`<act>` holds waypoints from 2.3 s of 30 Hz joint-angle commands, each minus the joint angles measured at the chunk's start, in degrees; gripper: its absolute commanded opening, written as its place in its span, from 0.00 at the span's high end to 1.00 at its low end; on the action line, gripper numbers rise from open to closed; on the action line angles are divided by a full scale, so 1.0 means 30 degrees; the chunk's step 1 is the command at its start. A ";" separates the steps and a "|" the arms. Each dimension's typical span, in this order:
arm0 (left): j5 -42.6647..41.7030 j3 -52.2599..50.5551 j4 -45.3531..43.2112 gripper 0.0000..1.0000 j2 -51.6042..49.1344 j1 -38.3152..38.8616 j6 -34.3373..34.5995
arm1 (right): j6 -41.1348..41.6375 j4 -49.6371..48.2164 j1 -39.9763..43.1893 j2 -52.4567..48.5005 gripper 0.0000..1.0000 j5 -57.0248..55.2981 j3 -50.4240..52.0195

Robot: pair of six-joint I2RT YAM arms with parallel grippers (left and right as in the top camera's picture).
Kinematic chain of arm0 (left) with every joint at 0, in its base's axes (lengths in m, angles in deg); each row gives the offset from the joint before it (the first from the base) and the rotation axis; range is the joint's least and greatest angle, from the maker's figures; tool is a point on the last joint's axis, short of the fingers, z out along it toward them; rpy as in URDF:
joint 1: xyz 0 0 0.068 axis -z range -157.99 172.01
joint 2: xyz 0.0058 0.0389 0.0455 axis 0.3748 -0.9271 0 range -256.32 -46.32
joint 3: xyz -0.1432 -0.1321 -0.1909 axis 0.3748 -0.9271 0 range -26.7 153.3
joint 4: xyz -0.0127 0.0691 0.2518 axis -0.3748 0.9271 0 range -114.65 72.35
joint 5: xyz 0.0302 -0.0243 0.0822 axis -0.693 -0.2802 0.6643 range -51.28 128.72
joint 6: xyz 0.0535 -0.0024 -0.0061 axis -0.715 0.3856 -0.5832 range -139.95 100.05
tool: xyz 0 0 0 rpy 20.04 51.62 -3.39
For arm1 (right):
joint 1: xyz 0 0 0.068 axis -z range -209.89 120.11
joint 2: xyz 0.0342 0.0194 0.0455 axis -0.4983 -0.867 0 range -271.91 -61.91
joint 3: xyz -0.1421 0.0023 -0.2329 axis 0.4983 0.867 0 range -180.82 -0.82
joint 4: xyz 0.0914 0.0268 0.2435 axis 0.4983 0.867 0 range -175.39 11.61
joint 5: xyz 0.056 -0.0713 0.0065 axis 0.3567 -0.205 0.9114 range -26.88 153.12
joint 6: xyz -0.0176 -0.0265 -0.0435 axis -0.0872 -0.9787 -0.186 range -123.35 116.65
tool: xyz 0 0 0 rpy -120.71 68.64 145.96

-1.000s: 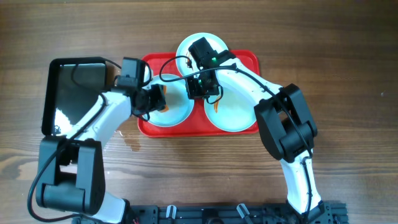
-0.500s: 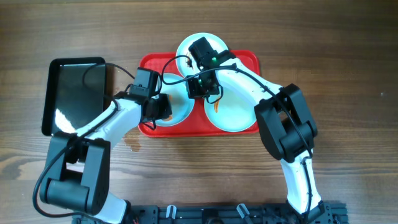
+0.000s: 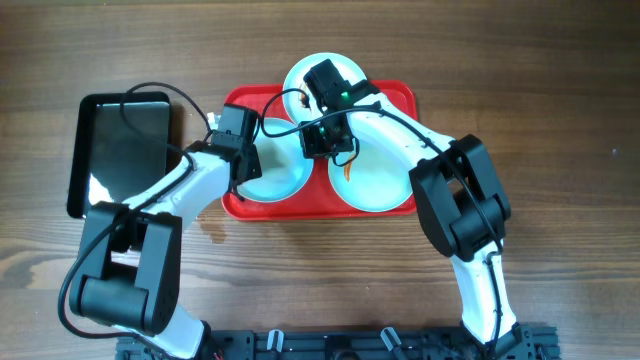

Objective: Clean dirty plates on tray and stack at the side

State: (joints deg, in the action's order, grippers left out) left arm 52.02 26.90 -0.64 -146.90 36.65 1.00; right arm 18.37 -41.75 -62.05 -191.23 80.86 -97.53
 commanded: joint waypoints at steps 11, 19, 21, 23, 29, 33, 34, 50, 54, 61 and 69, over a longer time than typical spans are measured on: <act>-0.6768 0.1457 0.0291 0.96 0.1188 0.0051 0.0838 | -0.0736 0.0029 -0.0226 -0.0291 0.96 0.0546 0.0226; -0.6849 0.1457 -0.0270 0.96 -0.0991 0.0051 0.0918 | -0.1231 0.0044 -0.0226 -0.0291 0.96 0.0692 0.0226; -0.6849 0.1457 -0.0692 0.96 -0.1472 0.0044 0.1435 | -0.1231 0.0044 -0.0226 -0.0291 0.96 0.0699 0.0226; -0.6856 0.1457 -0.1144 0.96 -0.1909 0.0036 0.2200 | -0.1231 0.0029 -0.0226 -0.0291 0.96 0.0780 0.0226; -0.6295 0.1457 -0.1617 0.91 -0.3038 -0.0044 0.2106 | -0.1275 0.0029 -0.0226 -0.0291 0.96 0.0765 0.0226; -0.3621 0.1457 -0.0721 0.94 -0.3789 -0.0124 0.1588 | -0.1290 0.0022 -0.0226 -0.0291 0.96 0.0750 0.0226; -0.3315 0.1457 -0.0430 0.95 -0.3978 -0.0175 0.1588 | -0.1297 0.0022 -0.0226 -0.0291 0.96 0.0750 0.0226; -0.3118 0.2652 0.1953 0.38 -0.2419 -0.0415 0.1603 | -0.1231 -0.0117 -0.0226 -0.0291 0.96 0.0758 0.0226; -0.3548 0.2922 0.1938 0.41 -0.0627 -0.0415 0.1603 | -0.1231 -0.0175 -0.0226 -0.0291 0.96 0.0758 0.0226; -0.3847 0.2827 0.1800 0.46 0.0051 -0.0415 0.1603 | -0.1173 -0.0168 -0.0226 -0.0291 0.96 0.0758 0.0226; -0.4612 0.2776 0.1282 0.56 -0.0692 -0.0415 0.1603 | -0.1173 -0.0175 -0.0226 -0.0291 0.96 0.0758 0.0226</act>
State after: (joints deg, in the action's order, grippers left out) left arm 40.41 35.86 3.97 -147.38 35.77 5.87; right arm 15.81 -41.81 -62.12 -191.23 81.34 -97.53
